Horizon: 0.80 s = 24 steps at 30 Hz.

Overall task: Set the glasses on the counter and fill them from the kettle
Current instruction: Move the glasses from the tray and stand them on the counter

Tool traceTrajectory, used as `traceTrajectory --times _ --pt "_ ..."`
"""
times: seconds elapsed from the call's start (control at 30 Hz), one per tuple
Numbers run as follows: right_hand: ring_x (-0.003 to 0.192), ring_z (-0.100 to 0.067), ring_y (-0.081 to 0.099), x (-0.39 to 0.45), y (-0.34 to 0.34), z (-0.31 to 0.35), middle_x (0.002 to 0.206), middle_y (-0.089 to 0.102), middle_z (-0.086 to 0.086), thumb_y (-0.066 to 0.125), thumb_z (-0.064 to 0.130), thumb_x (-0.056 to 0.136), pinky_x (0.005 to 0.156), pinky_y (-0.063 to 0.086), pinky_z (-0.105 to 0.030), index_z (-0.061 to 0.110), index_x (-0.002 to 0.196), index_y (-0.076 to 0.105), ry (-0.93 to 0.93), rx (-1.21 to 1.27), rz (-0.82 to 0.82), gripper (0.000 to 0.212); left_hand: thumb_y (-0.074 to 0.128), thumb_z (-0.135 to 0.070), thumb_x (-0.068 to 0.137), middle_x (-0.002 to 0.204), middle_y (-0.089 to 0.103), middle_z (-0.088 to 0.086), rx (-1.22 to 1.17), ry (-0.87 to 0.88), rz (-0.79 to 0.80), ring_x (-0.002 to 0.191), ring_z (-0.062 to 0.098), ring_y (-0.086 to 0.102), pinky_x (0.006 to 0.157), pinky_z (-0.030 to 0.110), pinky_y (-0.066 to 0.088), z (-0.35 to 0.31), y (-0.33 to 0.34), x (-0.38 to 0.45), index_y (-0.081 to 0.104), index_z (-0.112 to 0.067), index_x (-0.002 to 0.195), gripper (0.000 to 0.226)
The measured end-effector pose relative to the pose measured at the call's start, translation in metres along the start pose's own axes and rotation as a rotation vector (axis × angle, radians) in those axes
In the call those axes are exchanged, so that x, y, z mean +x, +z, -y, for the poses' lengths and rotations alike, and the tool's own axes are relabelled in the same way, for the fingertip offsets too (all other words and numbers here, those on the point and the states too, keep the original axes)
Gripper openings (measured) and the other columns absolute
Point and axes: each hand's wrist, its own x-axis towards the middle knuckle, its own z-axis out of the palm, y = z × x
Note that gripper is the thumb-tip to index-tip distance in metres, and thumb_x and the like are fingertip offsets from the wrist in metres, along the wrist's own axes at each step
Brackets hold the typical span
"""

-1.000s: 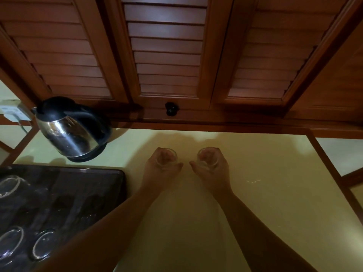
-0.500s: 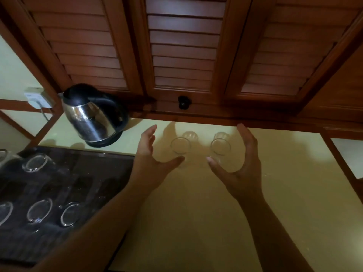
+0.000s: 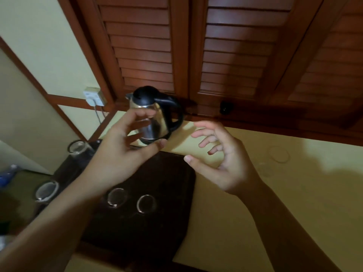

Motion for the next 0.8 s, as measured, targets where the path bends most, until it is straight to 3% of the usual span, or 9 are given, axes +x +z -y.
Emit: traceTrajectory --times 0.17,0.27,0.37,0.47,0.53,0.67,0.8 --pt "0.107 -0.009 0.065 0.03 0.068 0.022 0.123 0.067 0.021 0.081 0.055 0.082 0.085 0.049 -0.02 0.039 0.144 0.051 0.002 -0.078 0.121 0.07 0.085 -0.022 0.083 0.128 0.068 -0.009 0.147 0.0 -0.032 0.125 0.014 0.066 0.101 0.035 0.058 0.042 -0.082 0.003 0.065 -0.027 0.128 0.049" --pt "0.093 -0.003 0.066 0.047 0.108 0.028 0.12 0.065 0.02 0.076 0.067 0.08 0.08 0.053 -0.023 0.041 0.148 0.046 0.032 -0.221 0.147 0.079 0.087 -0.023 0.085 0.129 0.067 -0.003 0.439 0.079 0.014 0.121 0.015 0.064 0.097 0.028 0.055 0.073 -0.126 0.009 0.065 -0.026 0.129 0.049" --pt "0.089 -0.001 0.062 0.062 0.146 0.033 0.122 0.064 0.016 0.074 0.07 0.078 0.076 0.049 -0.025 0.041 0.149 0.042 0.051 -0.347 0.215 0.083 0.091 -0.025 0.08 0.137 0.062 0.001 0.643 0.099 0.21 0.127 0.02 0.06 0.105 0.037 0.051 0.102 -0.16 0.016 0.063 -0.023 0.137 0.063" --pt "0.107 -0.01 0.063 0.078 0.181 0.036 0.13 0.064 0.007 0.075 0.071 0.077 0.082 0.05 -0.029 0.034 0.15 0.041 0.09 -0.479 0.312 0.088 0.094 -0.049 0.069 0.147 0.053 -0.005 0.929 -0.044 0.456 0.129 0.018 0.058 0.101 0.044 0.058 0.126 -0.177 0.023 0.053 -0.031 0.147 0.09" --pt "0.11 -0.018 0.066 0.09 0.203 0.036 0.127 0.066 0.003 0.072 0.078 0.073 0.085 0.056 -0.037 0.029 0.143 0.043 0.142 -0.606 0.357 0.09 0.095 -0.053 0.065 0.15 0.052 -0.007 1.058 -0.102 0.583 0.13 0.018 0.058 0.099 0.043 0.059 0.137 -0.177 0.027 0.049 -0.035 0.15 0.098" --pt "0.099 -0.021 0.068 0.108 0.239 0.03 0.115 0.068 0.001 0.063 0.092 0.069 0.077 0.057 -0.036 0.024 0.132 0.053 0.252 -0.783 0.44 0.093 0.095 -0.036 0.071 0.142 0.061 -0.005 1.216 -0.024 0.655 0.127 0.02 0.062 0.096 0.034 0.057 0.157 -0.169 0.038 0.052 -0.035 0.147 0.087" --pt "0.095 -0.022 0.069 0.118 0.255 0.026 0.108 0.07 -0.001 0.067 0.083 0.077 0.073 0.055 -0.035 0.021 0.121 0.064 0.266 -0.787 0.49 0.076 0.094 -0.031 0.076 0.133 0.067 -0.005 1.223 0.062 0.657 0.122 0.02 0.067 0.096 0.034 0.058 0.172 -0.174 0.048 0.062 -0.034 0.138 0.07"
